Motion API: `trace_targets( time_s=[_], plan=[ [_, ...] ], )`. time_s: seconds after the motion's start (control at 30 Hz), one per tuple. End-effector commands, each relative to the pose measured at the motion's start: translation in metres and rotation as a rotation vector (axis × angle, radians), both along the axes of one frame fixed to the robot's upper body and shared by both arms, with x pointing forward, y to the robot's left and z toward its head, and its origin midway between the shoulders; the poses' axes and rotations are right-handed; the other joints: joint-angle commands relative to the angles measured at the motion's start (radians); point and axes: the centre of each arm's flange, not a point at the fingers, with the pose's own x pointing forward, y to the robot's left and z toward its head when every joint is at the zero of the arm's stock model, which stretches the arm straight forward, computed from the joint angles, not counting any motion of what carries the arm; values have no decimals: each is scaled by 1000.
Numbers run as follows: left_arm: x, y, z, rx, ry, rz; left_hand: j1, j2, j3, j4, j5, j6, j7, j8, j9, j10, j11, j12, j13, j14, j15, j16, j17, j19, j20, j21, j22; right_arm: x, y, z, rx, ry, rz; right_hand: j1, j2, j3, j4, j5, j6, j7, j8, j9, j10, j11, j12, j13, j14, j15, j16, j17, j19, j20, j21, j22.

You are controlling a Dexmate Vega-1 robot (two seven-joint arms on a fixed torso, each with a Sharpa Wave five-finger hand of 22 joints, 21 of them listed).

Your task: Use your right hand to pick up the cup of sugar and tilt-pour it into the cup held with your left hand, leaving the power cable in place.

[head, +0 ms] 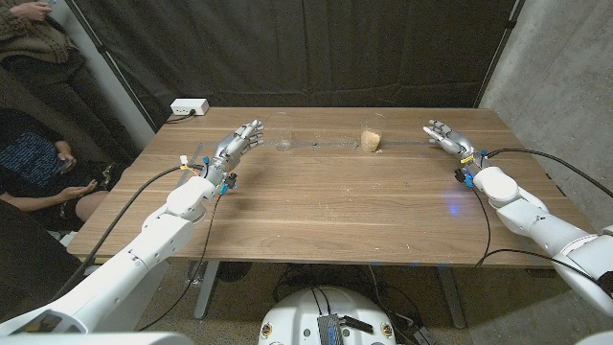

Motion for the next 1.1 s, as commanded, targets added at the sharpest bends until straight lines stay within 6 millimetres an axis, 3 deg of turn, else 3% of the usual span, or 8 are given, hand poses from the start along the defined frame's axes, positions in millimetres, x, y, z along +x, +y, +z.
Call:
trace_targets(
  time_s=[0.03, 0.1, 0.13, 0.4, 0.8, 1.1],
  plan=[
    [2, -4, 3, 36, 4, 12, -1, 5, 5, 0, 7, 5, 0, -7, -1, 7, 0, -3, 0, 11, -74, 10, -1, 4, -3, 0, 3, 2, -5, 0, -126, 13, -61, -2, -14, -2, -5, 11, -17, -1, -4, 4, -22, 6, -4, 2, -24, -120, -6, 7, -18, -2, -13, 6],
    [2, -5, 3, 38, 6, 10, -2, 5, 6, 0, 7, 7, 0, -7, -1, 8, -1, -4, 0, 11, -74, 10, -2, 4, -2, -1, 3, 4, -4, 0, -143, 25, -66, -2, -15, -2, -7, 16, -33, 4, -5, 4, -39, 10, -7, 2, -44, -114, -7, 7, -25, -2, -19, 7],
    [2, -5, 2, 39, 5, 10, -2, 5, 6, 0, 7, 7, 0, -7, -2, 9, 1, -4, -1, 12, -74, 10, -2, 4, -3, -1, 3, 5, -4, 0, -144, 35, -63, -1, -16, -3, -9, 19, -43, 7, -4, 5, -58, 25, -10, 3, -60, -109, -6, 7, -32, -1, -25, 7],
    [5, -4, 1, 56, 17, 11, -4, 5, 8, 0, 7, 9, 0, -9, -3, 9, 2, -7, -3, 13, -74, 10, -5, 4, -4, -2, 3, 9, -4, 0, -162, 49, -86, 11, -24, -3, -21, 32, -93, 29, -6, 6, -109, 42, -13, 3, -96, -88, -2, 7, -46, 2, -42, 8],
    [13, -8, 6, 73, 17, -4, -6, 5, 11, -1, 7, 12, 0, -13, -4, 13, 3, -8, -4, 13, -73, 9, -9, 4, -4, -3, 3, 13, -3, -6, -124, 50, -92, 24, -28, -2, -31, 38, -105, 31, -3, 7, -118, 44, -9, 4, -101, -86, 2, 6, -48, 4, -48, 8],
    [14, -7, 4, 82, 18, -7, -9, 6, 13, 0, 7, 17, 2, -14, -5, 16, -2, -9, -5, 14, -76, 9, -12, 5, -5, -4, 3, 16, 10, -9, -150, 54, -64, 36, -24, 3, -38, 43, -121, 30, -3, 7, -121, 38, -4, 4, -99, -88, 6, 6, -47, 5, -51, 9]
  ],
)
